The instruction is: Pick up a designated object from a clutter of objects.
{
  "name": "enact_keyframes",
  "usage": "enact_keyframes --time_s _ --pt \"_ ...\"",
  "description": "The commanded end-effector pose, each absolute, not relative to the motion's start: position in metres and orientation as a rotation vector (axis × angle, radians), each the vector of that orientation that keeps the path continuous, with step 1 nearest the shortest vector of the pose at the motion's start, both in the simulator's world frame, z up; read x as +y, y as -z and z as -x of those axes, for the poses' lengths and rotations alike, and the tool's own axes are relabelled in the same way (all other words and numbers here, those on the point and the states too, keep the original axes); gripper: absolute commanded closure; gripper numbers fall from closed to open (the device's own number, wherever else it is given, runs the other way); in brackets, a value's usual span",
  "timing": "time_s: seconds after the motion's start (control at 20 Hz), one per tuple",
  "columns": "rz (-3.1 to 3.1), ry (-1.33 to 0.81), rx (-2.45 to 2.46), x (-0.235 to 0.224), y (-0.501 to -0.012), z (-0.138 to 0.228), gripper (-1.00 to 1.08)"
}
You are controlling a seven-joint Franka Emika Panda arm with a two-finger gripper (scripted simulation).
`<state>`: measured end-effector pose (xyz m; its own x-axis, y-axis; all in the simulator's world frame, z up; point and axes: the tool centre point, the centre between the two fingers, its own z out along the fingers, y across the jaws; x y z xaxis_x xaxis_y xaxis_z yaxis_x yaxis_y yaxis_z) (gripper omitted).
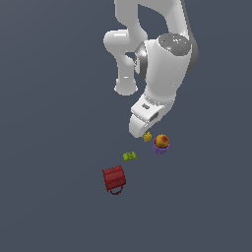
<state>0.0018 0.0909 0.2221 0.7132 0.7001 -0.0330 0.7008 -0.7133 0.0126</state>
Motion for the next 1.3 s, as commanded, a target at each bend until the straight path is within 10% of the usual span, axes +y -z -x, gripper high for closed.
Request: enact_keyframes --time_s 0.0,1.25 --pt "-2.834 0.038 1.301 0.099 -0.213 -0.001 -0.92" --pt "-2.29 0.002 2.15 0.168 -0.148 0.017 -0.92"
